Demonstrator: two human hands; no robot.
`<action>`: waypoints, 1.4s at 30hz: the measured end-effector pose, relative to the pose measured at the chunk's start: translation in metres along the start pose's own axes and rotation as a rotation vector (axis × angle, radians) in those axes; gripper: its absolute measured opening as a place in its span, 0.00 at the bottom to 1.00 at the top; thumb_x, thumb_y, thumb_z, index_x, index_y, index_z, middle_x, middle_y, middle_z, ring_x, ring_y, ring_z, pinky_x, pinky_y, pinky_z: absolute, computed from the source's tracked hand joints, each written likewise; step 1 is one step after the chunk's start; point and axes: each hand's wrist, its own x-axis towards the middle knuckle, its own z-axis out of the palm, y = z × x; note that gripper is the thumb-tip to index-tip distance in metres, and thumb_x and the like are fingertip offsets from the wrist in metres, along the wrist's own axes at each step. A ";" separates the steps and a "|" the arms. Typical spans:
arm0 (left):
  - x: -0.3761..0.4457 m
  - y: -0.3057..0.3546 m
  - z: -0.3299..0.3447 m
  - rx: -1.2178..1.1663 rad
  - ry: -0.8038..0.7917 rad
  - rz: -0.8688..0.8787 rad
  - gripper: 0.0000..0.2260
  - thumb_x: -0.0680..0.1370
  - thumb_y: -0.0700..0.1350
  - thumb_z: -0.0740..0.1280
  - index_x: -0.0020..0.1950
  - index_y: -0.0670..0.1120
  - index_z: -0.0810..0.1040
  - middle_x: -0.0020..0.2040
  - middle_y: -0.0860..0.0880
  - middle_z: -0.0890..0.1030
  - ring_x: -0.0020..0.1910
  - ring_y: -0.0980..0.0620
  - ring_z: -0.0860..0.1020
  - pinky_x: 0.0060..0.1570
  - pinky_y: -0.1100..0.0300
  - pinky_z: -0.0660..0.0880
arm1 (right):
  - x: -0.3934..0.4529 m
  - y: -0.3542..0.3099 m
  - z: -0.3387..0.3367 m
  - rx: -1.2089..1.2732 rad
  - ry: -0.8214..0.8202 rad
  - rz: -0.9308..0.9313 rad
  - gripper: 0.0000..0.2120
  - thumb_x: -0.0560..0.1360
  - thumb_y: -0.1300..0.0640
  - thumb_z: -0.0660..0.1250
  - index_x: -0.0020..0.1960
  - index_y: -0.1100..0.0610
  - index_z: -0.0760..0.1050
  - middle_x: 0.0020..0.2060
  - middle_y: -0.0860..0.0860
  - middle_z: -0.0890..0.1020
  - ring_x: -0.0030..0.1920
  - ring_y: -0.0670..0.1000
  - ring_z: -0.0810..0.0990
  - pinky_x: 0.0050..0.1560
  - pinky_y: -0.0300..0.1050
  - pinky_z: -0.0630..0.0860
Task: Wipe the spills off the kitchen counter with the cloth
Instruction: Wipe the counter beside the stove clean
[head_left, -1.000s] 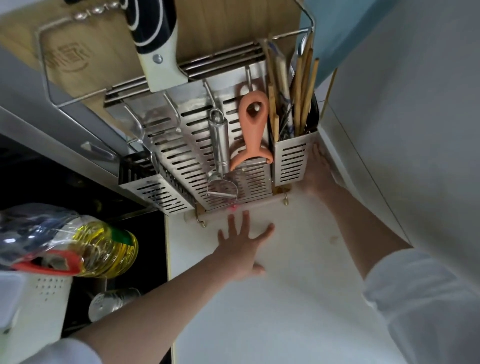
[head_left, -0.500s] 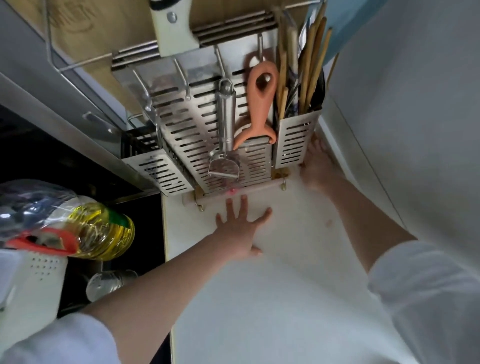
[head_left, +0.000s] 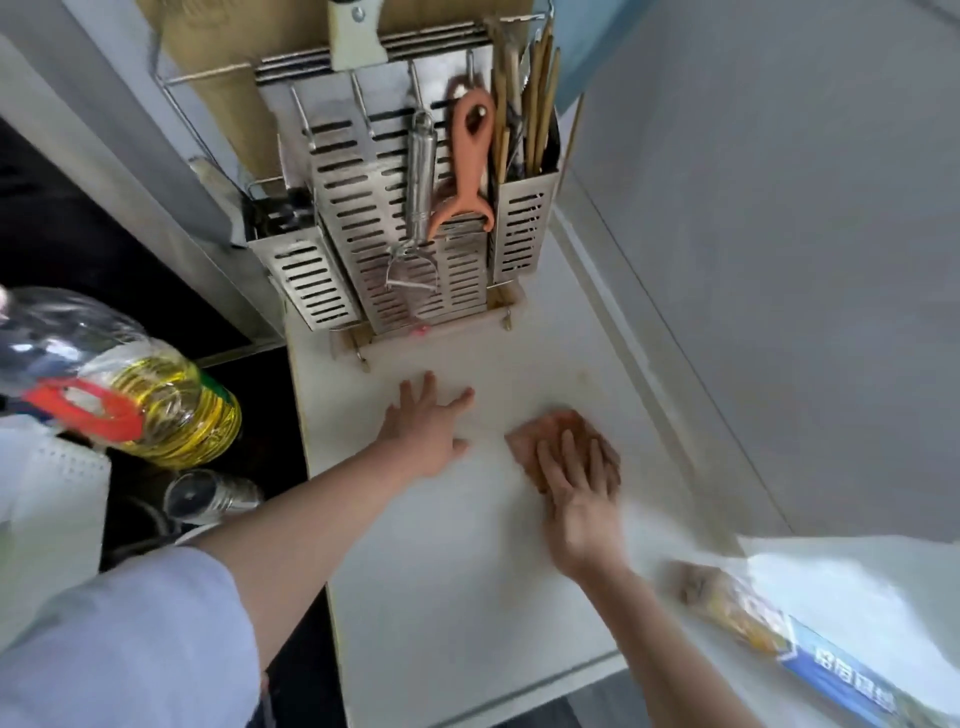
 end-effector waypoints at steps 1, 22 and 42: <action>-0.013 -0.001 0.007 0.008 -0.007 -0.014 0.33 0.79 0.59 0.62 0.79 0.64 0.47 0.80 0.41 0.42 0.77 0.31 0.47 0.72 0.38 0.60 | -0.011 -0.015 0.007 -0.024 -0.074 -0.136 0.32 0.72 0.53 0.53 0.77 0.48 0.63 0.77 0.54 0.63 0.76 0.65 0.58 0.75 0.58 0.49; -0.082 -0.037 0.057 -0.018 -0.120 -0.029 0.47 0.71 0.63 0.71 0.77 0.64 0.40 0.77 0.35 0.34 0.74 0.23 0.43 0.70 0.34 0.59 | -0.099 -0.007 0.014 0.067 0.038 0.395 0.31 0.78 0.57 0.49 0.80 0.47 0.49 0.80 0.53 0.46 0.78 0.63 0.39 0.76 0.62 0.38; -0.106 -0.008 0.067 -0.017 -0.074 -0.107 0.37 0.78 0.53 0.66 0.80 0.61 0.45 0.79 0.37 0.38 0.76 0.28 0.47 0.73 0.41 0.56 | -0.184 0.059 -0.014 0.220 0.080 -0.127 0.22 0.73 0.57 0.54 0.59 0.54 0.83 0.63 0.51 0.80 0.68 0.53 0.75 0.68 0.52 0.72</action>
